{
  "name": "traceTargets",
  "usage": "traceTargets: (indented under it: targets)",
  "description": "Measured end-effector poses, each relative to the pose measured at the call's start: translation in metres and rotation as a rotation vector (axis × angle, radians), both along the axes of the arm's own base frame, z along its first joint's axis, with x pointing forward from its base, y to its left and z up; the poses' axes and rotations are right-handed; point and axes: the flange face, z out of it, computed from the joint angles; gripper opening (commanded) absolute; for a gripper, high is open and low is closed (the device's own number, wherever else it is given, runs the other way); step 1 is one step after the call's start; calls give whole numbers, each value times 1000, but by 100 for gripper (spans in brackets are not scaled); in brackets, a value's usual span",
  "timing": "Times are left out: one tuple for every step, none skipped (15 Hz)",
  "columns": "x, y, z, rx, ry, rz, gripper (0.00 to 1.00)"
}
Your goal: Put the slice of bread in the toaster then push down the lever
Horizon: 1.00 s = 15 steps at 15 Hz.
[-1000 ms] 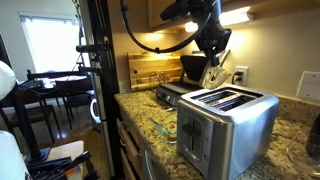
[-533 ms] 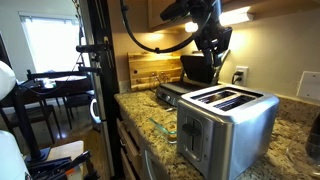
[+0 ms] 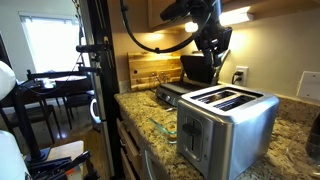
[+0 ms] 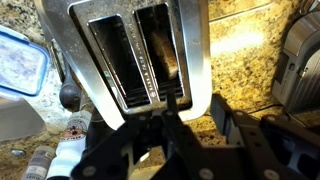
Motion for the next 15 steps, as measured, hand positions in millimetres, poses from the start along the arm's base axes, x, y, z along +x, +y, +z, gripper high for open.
traceTargets:
  targets:
    - [0, 0, 0, 0, 0, 0, 41]
    - [0, 0, 0, 0, 0, 0, 41]
    - [0, 0, 0, 0, 0, 0, 41]
    - [0, 0, 0, 0, 0, 0, 41]
    - [0, 0, 0, 0, 0, 0, 41]
    - [0, 0, 0, 0, 0, 0, 41]
    - [0, 0, 0, 0, 0, 0, 41]
    - [0, 0, 0, 0, 0, 0, 41]
    - [0, 0, 0, 0, 0, 0, 41]
    - [0, 0, 0, 0, 0, 0, 41]
    - [0, 0, 0, 0, 0, 0, 41]
    - [0, 0, 0, 0, 0, 0, 41]
    - [0, 0, 0, 0, 0, 0, 41]
    - [0, 0, 0, 0, 0, 0, 66]
    - [0, 0, 0, 0, 0, 0, 68]
